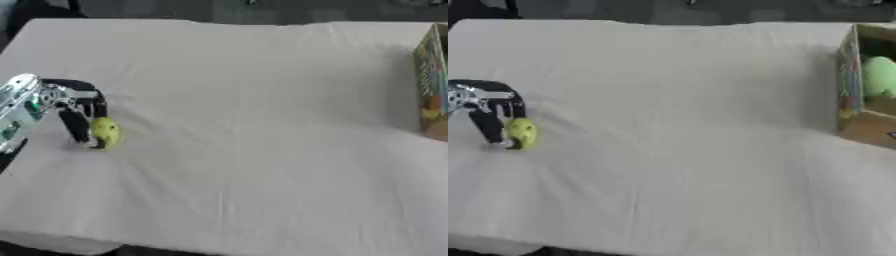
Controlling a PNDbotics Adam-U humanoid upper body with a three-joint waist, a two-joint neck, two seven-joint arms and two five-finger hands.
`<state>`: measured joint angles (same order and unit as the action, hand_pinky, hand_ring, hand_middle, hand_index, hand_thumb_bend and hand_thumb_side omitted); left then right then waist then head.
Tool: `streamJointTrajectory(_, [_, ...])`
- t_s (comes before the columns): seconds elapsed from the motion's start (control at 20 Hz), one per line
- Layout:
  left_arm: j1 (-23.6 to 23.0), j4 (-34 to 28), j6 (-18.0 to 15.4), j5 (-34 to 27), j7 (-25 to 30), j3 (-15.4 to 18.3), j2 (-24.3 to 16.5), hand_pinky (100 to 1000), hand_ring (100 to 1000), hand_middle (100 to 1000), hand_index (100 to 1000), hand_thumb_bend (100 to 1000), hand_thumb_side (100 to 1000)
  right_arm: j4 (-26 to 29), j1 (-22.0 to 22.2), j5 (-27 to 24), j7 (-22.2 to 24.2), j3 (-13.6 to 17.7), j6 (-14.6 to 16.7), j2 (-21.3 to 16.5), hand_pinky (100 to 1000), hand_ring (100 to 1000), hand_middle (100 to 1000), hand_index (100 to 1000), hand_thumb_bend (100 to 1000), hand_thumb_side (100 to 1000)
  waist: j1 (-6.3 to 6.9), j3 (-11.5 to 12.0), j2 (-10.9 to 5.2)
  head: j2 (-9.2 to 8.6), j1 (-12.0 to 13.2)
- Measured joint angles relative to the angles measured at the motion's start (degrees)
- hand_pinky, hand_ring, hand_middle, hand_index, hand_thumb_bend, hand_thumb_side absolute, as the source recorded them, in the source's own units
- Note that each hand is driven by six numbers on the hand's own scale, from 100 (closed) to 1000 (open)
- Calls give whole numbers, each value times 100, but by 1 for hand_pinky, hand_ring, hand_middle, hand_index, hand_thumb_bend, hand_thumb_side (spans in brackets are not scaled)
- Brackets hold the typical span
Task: Pick up the objects with one hand, pass them to the other hand, and then place them into the box on the other side of the table.
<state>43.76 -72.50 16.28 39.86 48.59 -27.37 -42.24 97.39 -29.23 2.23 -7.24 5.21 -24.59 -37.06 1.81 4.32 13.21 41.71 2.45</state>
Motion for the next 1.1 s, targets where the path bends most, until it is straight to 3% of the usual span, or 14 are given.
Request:
streamJointTrajectory(0.3, [-75,-412,42,-28,-4,49,-67,701,732,631,591,441,100,-1,-4,0,-3,0,3,0,1000,1000,830,987,100,393,-11,25,-1,2,0])
streamJointTrajectory(0.8, [-130,-1891,549,-338,-573,774,-317,665,681,579,544,318,100,-2,-66,0,-23,0,8,-1,1000,1000,827,984,100,378,-74,74,-28,-2,-63])
streamJointTrajectory(1.1, [-138,-2747,843,-452,-1058,966,-302,641,654,558,540,289,100,0,-85,-19,-54,0,15,-2,1000,1000,832,982,100,371,-86,84,-34,-12,-176])
